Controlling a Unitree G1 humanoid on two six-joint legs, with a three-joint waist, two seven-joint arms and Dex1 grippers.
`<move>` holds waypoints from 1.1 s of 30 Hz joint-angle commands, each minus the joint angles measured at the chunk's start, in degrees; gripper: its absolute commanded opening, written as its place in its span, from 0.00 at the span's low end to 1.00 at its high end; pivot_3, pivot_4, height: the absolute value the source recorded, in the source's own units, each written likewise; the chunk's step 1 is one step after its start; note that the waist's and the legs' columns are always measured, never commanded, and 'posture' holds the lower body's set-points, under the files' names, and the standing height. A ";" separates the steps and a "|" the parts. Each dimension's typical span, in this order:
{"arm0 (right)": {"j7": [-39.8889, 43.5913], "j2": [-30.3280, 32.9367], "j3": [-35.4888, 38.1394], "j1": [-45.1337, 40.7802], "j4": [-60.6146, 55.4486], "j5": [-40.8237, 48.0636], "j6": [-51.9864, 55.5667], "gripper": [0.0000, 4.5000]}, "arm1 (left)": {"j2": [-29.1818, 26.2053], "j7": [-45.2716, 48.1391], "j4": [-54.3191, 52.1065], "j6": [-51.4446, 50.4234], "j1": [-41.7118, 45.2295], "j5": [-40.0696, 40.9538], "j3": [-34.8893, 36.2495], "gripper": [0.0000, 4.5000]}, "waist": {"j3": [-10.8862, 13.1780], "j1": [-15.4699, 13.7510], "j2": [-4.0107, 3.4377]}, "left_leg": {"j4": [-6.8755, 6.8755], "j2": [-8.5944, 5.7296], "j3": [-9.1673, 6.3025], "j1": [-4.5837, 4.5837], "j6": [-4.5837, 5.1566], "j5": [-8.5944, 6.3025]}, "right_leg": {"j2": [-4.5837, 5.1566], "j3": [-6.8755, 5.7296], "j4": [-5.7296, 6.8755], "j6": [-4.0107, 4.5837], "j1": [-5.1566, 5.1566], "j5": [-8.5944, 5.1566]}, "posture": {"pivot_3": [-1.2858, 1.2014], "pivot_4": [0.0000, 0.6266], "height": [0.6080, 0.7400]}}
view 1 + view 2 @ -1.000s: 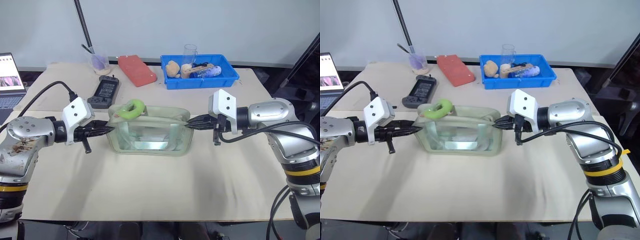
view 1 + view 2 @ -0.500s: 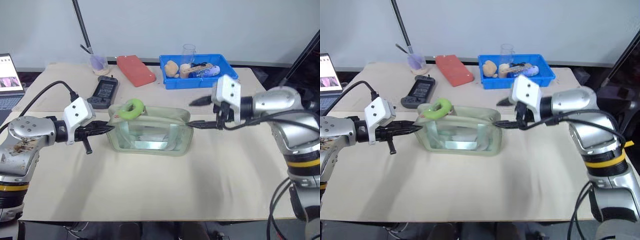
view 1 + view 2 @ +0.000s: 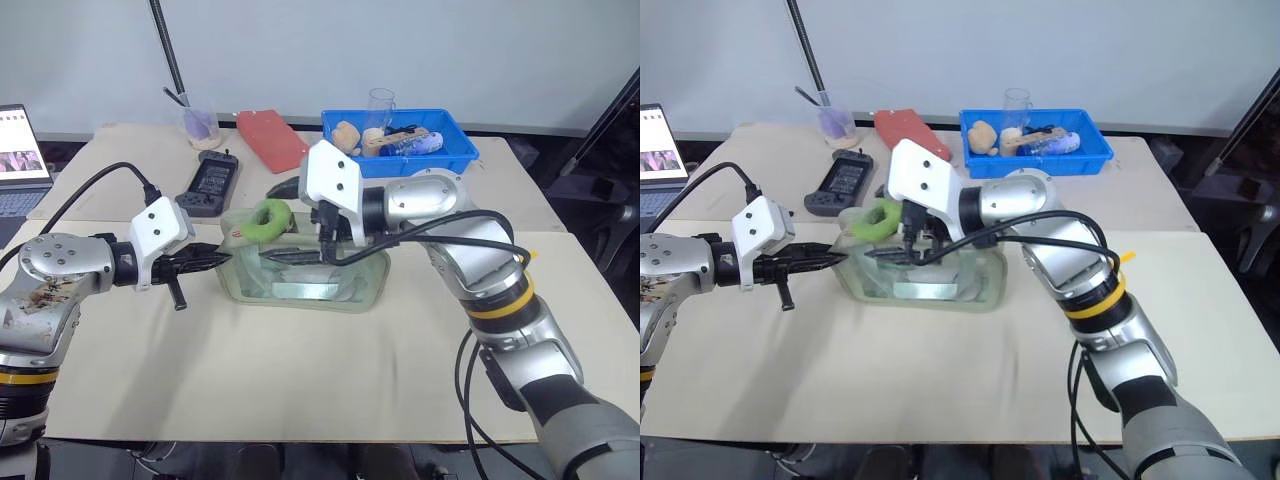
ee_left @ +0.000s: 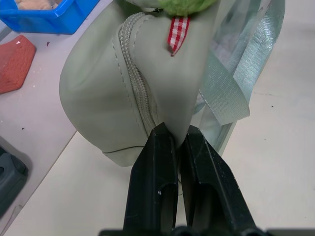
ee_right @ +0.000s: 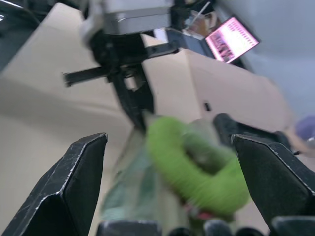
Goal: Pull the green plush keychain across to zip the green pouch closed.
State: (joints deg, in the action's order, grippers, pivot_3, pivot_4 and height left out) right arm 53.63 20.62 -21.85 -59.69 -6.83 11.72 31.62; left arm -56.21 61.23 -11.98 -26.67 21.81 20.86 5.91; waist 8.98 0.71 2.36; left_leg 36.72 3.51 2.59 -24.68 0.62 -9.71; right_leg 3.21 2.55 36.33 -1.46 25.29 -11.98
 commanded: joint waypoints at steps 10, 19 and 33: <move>0.56 -2.06 -2.91 -2.55 7.41 -8.51 -9.45 0.65 | -0.30 -0.36 -2.18 -1.03 -0.20 0.20 0.33 0.00 | 0.00 -0.01 -0.01 | 0.00 0.04 0.00 -0.02 -0.01 0.00 | -0.01 -0.05 0.00 0.01 0.00 -0.01 | 0.52 0.24 1.00; 2.62 -3.71 1.61 -1.84 3.52 -2.56 -3.36 0.01 | -0.31 -0.30 -1.94 -0.79 -0.69 0.14 0.34 0.00 | 0.01 -0.01 -0.01 | 0.00 0.06 0.00 -0.01 -0.01 -0.01 | -0.02 -0.06 -0.01 0.01 0.00 0.00 | 0.52 0.24 1.00; -3.36 -2.75 9.76 -2.06 2.82 3.71 6.26 0.01 | -0.40 0.34 0.38 0.76 1.28 -1.07 -1.23 0.00 | 0.04 0.04 -0.06 | -0.02 0.09 0.01 -0.06 -0.02 -0.01 | -0.04 -0.07 -0.02 0.03 0.07 0.01 | 0.52 0.24 1.00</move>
State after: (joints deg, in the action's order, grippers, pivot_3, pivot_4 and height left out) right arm 51.31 17.67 -14.46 -60.33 -1.06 14.72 37.92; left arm -56.15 61.46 -11.76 -26.19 22.51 20.41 4.60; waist 9.02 0.75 2.30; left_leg 36.71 3.61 2.59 -24.75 0.60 -9.73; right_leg 3.17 2.47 36.32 -1.44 25.36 -11.97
